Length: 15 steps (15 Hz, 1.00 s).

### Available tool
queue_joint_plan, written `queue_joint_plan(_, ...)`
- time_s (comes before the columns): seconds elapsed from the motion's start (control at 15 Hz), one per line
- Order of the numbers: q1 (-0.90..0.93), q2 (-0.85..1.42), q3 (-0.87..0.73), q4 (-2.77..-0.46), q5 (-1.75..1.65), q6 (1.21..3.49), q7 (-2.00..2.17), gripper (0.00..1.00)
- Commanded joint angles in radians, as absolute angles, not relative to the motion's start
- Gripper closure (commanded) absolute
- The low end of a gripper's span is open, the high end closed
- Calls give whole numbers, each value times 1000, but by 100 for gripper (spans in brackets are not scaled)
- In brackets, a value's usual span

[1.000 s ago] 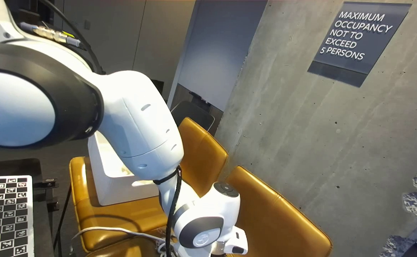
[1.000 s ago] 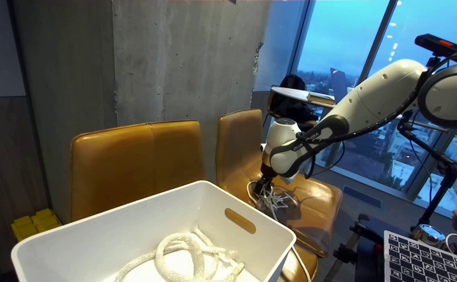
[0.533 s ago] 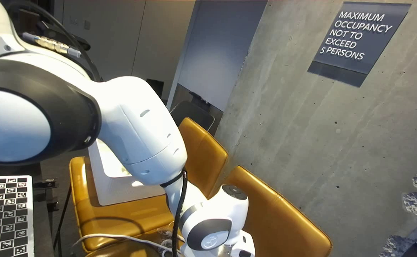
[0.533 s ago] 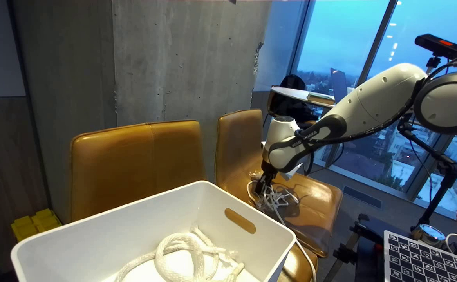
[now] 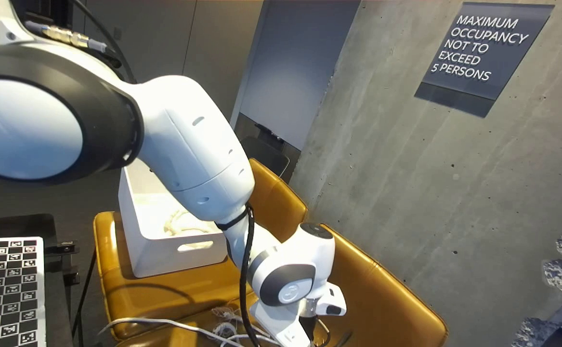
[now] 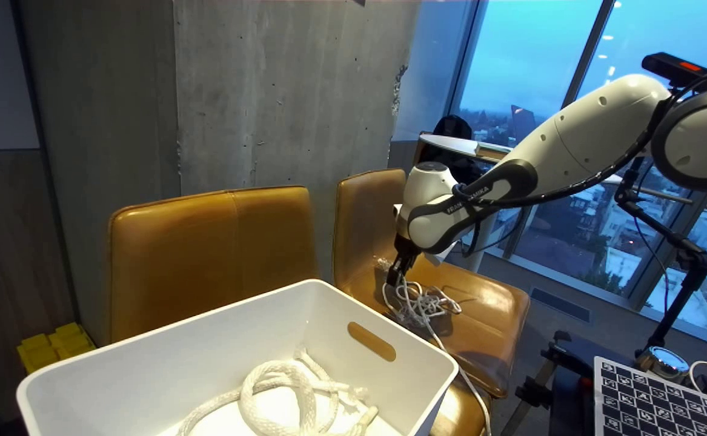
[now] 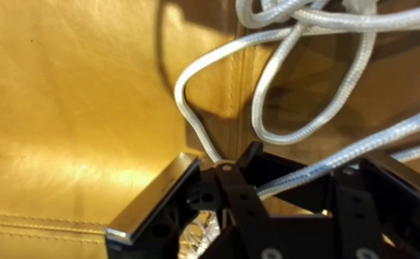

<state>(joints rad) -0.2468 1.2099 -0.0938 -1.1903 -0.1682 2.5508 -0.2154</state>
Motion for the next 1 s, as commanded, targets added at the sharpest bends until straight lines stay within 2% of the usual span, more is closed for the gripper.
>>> queue_joint_plan(0.0, -190, 1073, -125, -1353, -214, 2573, -208, 100)
queue_joint_plan(0.6, -20, 727, -221, -1672, -346, 2561, -130, 100)
queue_joint_plan(0.93, 49, 513, -245, -1730, -421, 2485, -67, 100)
